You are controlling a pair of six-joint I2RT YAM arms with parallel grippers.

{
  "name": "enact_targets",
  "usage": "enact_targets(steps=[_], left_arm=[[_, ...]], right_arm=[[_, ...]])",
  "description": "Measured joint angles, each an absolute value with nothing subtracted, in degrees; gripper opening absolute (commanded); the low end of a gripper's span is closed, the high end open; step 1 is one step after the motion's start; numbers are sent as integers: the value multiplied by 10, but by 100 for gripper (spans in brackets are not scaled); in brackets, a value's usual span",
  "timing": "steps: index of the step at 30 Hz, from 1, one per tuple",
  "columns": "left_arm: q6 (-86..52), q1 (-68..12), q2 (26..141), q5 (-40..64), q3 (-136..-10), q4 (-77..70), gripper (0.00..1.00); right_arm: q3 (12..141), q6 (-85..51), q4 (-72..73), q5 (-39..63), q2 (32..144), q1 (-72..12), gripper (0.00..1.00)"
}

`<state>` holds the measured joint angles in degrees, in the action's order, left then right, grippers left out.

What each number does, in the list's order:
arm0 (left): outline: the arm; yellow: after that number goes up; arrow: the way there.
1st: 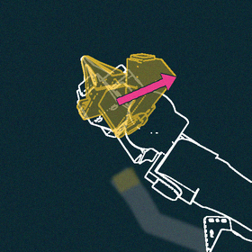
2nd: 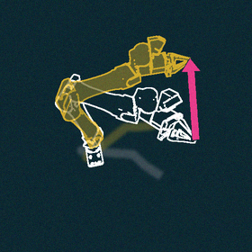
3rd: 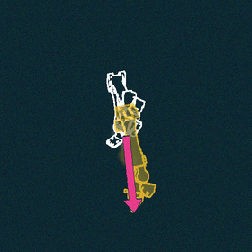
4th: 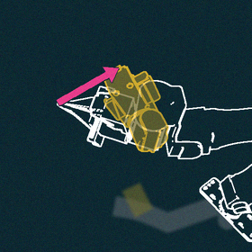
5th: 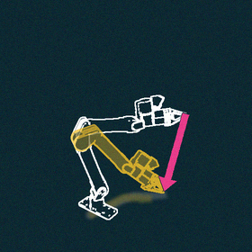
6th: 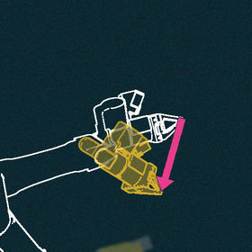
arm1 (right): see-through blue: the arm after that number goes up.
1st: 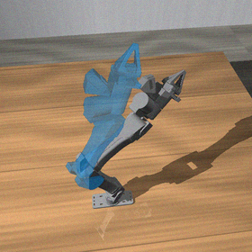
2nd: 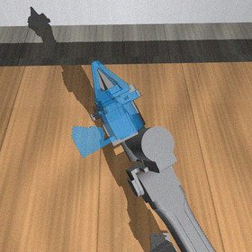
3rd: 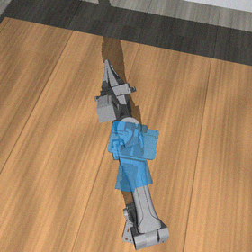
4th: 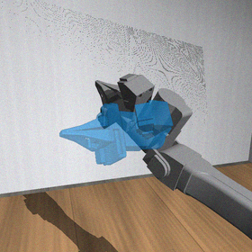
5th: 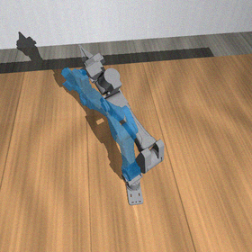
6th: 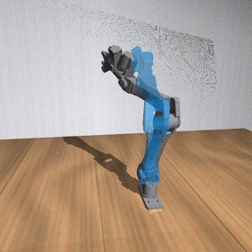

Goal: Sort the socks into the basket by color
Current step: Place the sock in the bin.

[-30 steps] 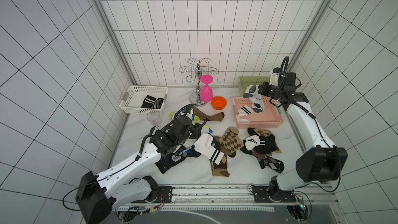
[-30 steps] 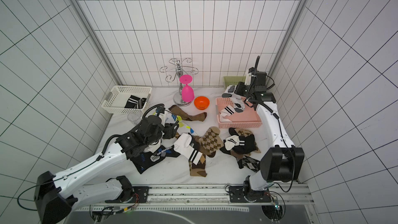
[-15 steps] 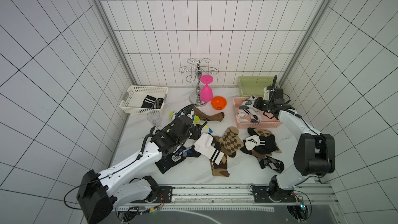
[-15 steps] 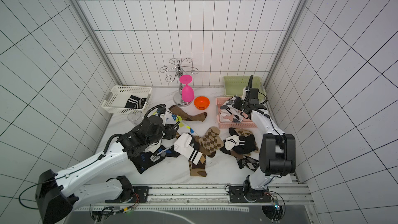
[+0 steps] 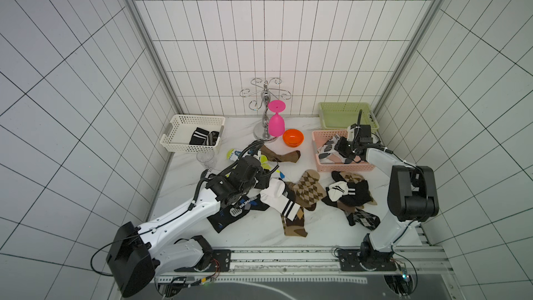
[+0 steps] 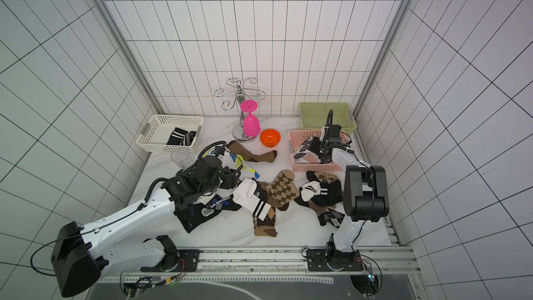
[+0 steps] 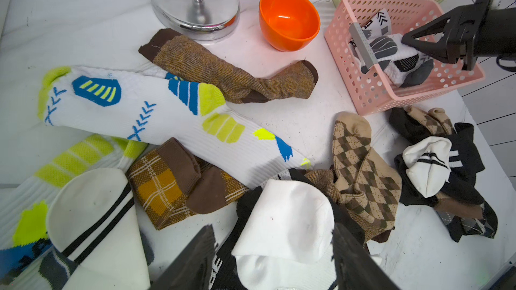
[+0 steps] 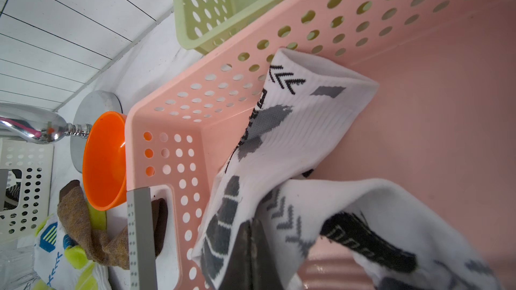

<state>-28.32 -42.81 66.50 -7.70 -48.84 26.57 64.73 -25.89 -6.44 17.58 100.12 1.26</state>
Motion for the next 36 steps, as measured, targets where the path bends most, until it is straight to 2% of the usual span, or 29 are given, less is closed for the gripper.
enact_targets(steps=[3,4,8,11,15,29,36], left_arm=[[-285,-428,668,-79,-488,275,69],[-285,-428,668,-80,-488,277,69],[-285,-428,672,-84,-489,281,70],[-286,-428,678,-90,-489,283,72],[-291,-428,686,-105,-493,296,74],[-361,-425,716,-140,-501,404,75],[-418,-425,720,-139,-455,429,75]], right_arm=[[647,-259,-65,176,1001,13,0],[647,-259,-65,176,1001,13,6],[648,-258,-71,176,997,12,34],[648,-256,-80,175,985,9,59],[649,-250,-102,170,957,-1,99],[649,-213,-178,151,821,-84,99],[649,-190,-221,149,783,-114,99]])
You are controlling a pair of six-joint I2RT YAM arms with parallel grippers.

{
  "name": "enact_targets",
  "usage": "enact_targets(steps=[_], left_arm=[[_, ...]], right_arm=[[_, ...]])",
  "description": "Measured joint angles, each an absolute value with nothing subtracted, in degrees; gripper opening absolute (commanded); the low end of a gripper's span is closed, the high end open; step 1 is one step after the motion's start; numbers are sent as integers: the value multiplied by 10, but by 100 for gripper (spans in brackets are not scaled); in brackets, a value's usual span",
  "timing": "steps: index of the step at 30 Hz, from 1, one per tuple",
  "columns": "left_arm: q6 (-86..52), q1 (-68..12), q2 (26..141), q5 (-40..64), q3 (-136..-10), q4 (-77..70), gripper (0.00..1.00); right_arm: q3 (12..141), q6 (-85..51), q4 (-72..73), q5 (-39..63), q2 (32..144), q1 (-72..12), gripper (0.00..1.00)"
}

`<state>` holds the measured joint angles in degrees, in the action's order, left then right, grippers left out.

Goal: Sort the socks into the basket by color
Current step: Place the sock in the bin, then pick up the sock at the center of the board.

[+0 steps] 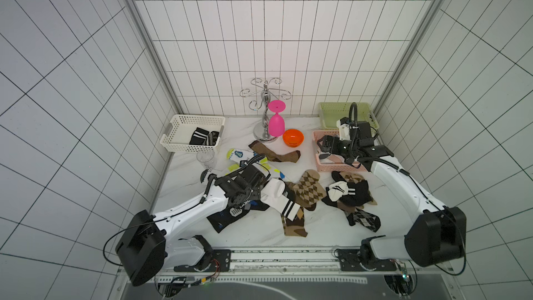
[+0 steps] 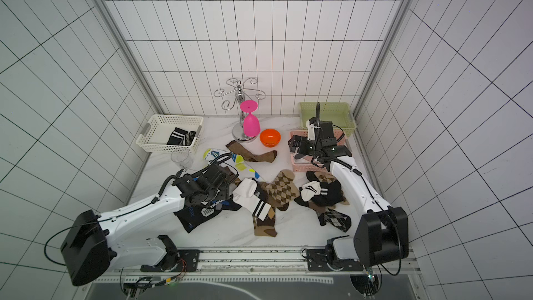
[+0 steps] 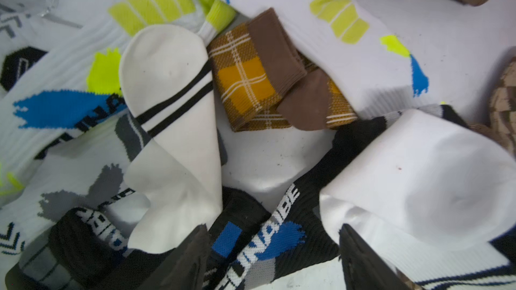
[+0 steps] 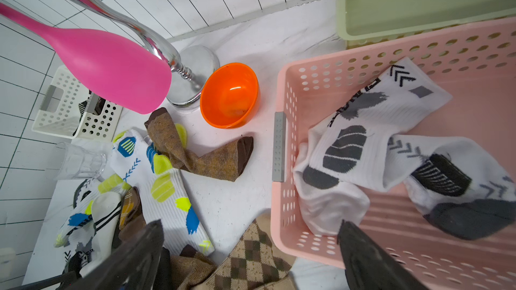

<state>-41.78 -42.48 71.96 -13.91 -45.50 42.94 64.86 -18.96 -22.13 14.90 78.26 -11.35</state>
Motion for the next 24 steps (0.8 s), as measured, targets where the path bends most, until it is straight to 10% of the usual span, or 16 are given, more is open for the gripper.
enact_targets(steps=[15,24], left_arm=[[-462,-423,740,-122,-378,413,65],[-453,-423,722,-107,-376,401,14]], right_arm=[[647,-177,-253,150,758,-114,99],[647,-177,-256,150,758,-114,99]])
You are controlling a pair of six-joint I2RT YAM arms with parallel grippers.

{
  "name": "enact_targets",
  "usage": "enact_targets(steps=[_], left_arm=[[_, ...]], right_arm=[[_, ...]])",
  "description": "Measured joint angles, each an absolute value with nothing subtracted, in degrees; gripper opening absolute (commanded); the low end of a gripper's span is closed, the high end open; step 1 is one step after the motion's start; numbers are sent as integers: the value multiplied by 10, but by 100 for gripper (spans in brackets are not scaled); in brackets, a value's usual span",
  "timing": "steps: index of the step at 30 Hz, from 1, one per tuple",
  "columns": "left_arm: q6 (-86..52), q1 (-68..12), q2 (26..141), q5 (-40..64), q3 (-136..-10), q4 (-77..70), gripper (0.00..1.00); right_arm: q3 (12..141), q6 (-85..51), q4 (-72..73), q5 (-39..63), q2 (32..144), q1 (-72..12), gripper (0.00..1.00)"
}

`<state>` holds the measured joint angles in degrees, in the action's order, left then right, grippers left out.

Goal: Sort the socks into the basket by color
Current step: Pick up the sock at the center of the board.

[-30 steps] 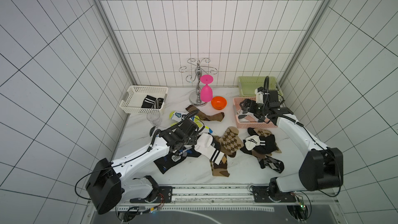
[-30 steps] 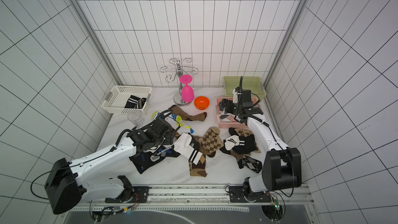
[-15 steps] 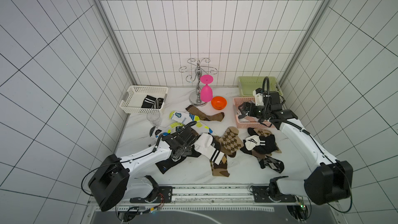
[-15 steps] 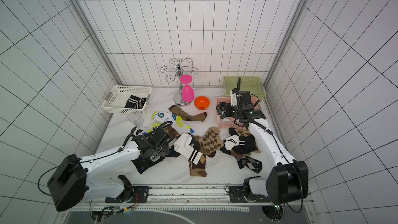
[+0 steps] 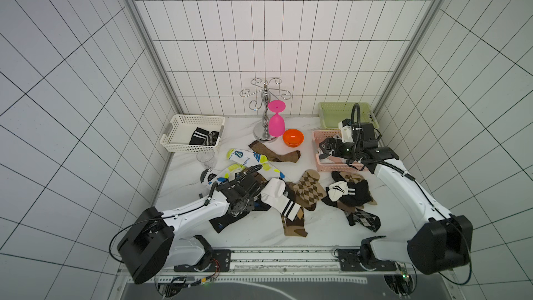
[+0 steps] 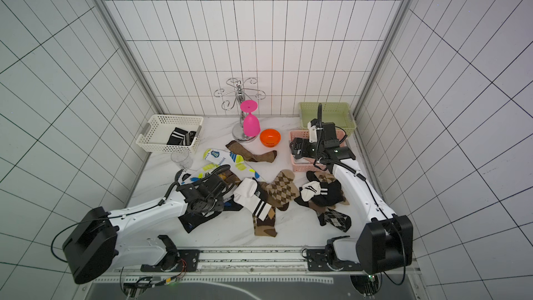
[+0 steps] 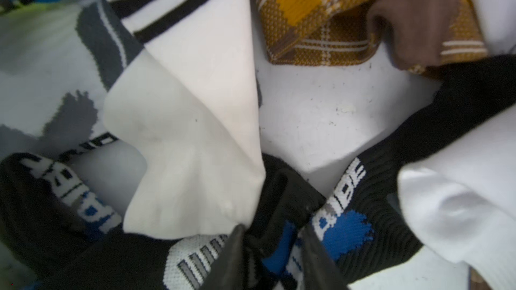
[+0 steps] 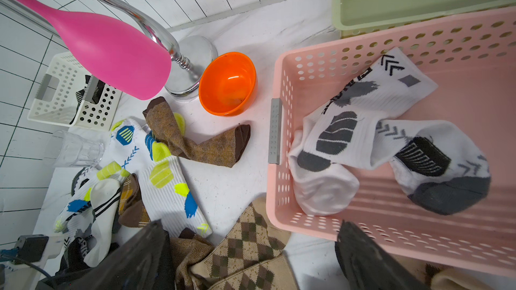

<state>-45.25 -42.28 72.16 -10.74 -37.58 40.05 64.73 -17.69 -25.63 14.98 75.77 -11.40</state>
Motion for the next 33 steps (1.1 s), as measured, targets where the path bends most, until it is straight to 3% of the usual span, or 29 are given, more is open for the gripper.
enact_targets(steps=[2,20,33], left_arm=[[-450,-423,705,-105,-376,399,0],[-442,-423,561,-116,-387,405,0],[-394,-423,515,-174,-530,406,0]], right_arm=[[647,-177,-257,150,758,-114,99],[647,-177,-259,153,758,-129,99],[647,-178,-259,155,758,-137,99]])
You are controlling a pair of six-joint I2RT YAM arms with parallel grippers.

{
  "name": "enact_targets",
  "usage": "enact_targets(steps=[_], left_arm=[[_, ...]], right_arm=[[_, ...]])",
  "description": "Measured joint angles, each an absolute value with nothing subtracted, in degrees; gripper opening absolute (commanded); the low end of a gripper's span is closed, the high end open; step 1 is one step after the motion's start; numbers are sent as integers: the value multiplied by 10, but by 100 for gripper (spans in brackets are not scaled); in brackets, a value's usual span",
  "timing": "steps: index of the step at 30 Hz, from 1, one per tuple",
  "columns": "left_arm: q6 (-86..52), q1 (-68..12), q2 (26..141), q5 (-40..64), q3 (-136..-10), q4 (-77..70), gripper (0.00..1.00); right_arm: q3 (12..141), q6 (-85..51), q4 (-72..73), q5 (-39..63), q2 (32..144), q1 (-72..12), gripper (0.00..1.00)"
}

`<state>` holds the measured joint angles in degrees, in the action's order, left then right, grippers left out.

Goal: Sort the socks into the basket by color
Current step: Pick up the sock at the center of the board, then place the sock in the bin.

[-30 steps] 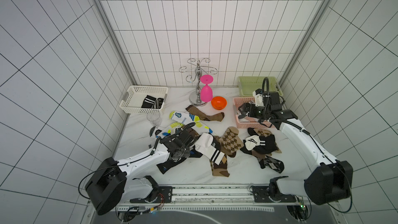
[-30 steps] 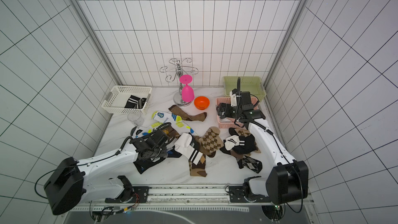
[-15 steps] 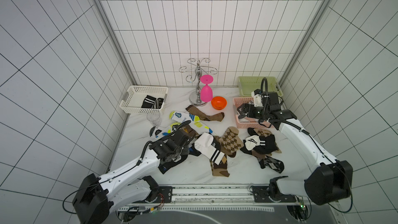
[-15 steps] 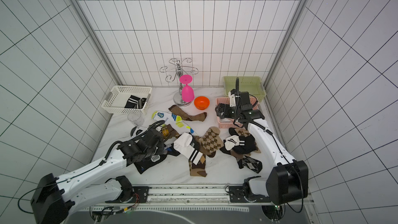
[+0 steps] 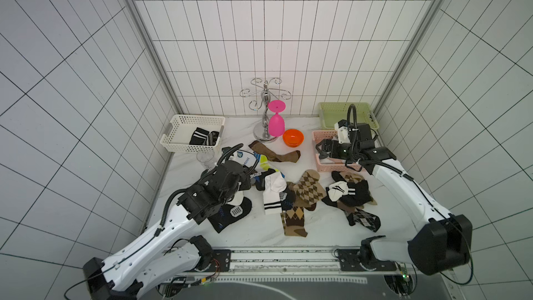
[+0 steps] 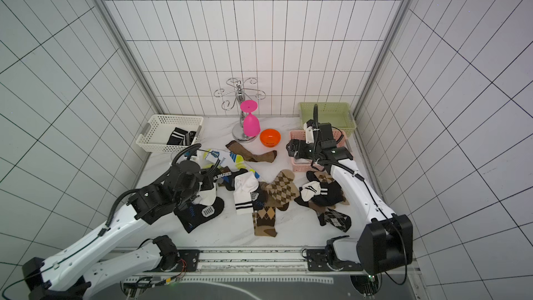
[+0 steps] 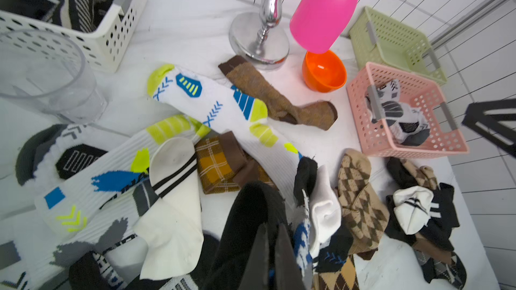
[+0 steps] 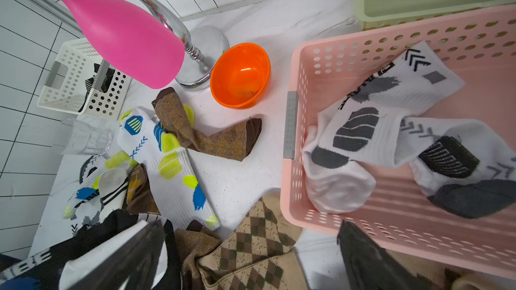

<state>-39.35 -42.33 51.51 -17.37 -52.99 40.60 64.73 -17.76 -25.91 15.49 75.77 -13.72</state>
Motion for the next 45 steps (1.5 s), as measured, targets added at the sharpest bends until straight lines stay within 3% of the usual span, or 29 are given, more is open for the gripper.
enact_targets(steps=[14,45], left_arm=[[-324,-404,572,-189,-674,397,0],[-211,-25,776,-56,-937,230,0]], right_arm=[[639,-178,-259,156,751,-140,99],[633,-174,-259,170,770,-140,97]])
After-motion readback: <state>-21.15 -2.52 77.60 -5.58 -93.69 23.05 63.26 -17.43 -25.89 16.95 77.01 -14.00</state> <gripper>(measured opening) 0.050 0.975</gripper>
